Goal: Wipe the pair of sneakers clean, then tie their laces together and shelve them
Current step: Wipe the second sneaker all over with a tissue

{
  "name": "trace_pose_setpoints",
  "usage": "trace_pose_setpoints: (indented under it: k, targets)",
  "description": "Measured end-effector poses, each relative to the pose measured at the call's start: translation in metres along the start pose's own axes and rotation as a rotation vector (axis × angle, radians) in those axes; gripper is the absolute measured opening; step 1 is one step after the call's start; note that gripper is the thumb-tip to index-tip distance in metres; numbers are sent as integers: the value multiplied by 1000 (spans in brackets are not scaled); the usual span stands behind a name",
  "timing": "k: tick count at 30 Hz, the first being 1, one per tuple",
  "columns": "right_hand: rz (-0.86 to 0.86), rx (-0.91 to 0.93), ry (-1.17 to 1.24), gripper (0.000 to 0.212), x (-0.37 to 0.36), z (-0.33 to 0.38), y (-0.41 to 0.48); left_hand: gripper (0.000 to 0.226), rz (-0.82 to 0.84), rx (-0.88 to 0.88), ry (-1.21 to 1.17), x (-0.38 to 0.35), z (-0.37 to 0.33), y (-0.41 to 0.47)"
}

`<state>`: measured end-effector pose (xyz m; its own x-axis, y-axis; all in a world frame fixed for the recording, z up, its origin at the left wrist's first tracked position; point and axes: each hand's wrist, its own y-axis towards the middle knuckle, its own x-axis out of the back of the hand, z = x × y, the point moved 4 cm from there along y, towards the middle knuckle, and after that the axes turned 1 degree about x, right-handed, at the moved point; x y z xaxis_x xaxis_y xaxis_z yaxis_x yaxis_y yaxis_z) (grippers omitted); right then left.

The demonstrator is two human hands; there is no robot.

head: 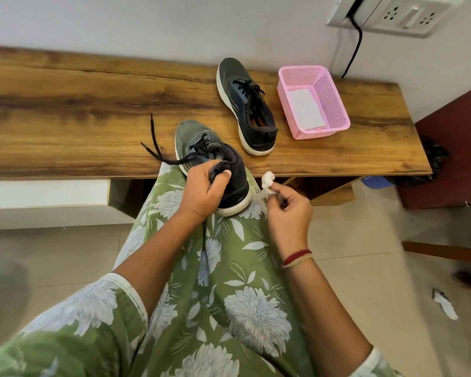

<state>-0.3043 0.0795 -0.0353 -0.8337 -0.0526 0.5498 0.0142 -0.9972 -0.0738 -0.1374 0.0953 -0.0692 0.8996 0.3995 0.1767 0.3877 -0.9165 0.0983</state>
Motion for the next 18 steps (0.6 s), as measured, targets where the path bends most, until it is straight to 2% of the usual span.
trace_pose_setpoints:
  k: [3, 6, 10, 12, 14, 15, 16, 18]
  targets:
    - [57, 126, -118, 25, -17, 6, -12, 30, 9, -8, 19, -1, -1, 1]
    - [33, 294, -234, 26, -21, 8, -33, 29, 1, -12, 26, 0, -1, 1]
    - [96, 384, -280, 25, -16, 9, -46, 28, 0, -17, 28, -1, -3, 2]
    - [112, 333, -165, 22, -4, 8, -41, 28, 5, -25, 27, -2, -6, 2]
    - [1, 210, -69, 28, 6, 3, -21, 27, 9, -29, 32, -2, -8, 2]
    - [-38, 174, -58, 19, 6, 2, -12, 26, 10, -29, 38, -2, -8, 2]
    - [-41, 170, -77, 15, 1, 5, -8, 26, 8, -32, 48, -2, -8, 2]
    - [15, 221, -136, 24, -15, 10, -17, 27, -2, -43, 78, -2, -7, 1]
